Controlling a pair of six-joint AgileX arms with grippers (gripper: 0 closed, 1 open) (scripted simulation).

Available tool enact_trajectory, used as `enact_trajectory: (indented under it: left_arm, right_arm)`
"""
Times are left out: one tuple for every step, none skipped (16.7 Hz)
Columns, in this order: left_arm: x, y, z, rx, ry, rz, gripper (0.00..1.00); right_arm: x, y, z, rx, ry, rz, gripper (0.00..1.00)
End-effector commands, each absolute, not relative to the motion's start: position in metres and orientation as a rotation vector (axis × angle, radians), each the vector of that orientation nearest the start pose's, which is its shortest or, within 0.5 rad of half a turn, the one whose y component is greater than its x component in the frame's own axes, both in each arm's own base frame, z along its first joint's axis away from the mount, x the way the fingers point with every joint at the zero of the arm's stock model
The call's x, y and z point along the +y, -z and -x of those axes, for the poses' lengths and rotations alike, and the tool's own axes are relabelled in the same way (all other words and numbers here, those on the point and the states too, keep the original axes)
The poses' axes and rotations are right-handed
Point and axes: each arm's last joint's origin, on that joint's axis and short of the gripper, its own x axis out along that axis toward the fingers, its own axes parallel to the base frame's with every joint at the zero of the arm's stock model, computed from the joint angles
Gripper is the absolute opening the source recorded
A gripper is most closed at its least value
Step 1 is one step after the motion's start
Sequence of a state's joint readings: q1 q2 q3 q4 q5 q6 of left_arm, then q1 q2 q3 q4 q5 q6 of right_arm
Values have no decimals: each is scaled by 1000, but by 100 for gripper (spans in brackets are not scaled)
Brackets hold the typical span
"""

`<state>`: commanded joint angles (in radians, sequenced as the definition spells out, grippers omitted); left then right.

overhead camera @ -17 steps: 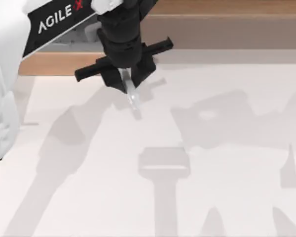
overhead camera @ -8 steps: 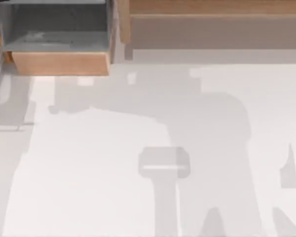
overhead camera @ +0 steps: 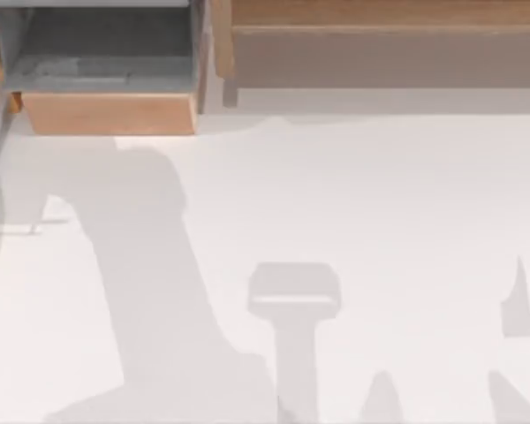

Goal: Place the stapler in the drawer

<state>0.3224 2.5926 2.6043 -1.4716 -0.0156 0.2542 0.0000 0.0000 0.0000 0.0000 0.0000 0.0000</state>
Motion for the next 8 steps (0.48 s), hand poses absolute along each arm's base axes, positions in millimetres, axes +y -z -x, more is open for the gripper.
enact_trajectory:
  left_arm:
    - [172,-190,-479,1498,-67,9,0]
    - [173,-179,-480,1525,-31,-1,0]
    - [174,-170,-481,1549,-2,-7,0]
    - [174,-165,-481,1566,17,-10,0]
    - [174,-163,-481,1572,23,-11,0]
    - [174,-163,-481,1572,23,-11,0]
    - [174,-163,-481,1572,23,-11,0]
    - [174,-163,-481,1572,23,-11,0]
  right_arm:
    - [-1,-160,-106,0,0,0,100]
    - [-1,-160,-106,0,0,0,100]
    - [-1,-160,-106,0,0,0,100]
    - [-1,-160,-106,0,0,0,100]
    - [-1,-160,-106,0,0,0,100]
    - [-1,-160,-106,0,0,0,100]
    - [-1,-160,-106,0,0,0,100]
    - [-1,-160,-106,0,0,0,100]
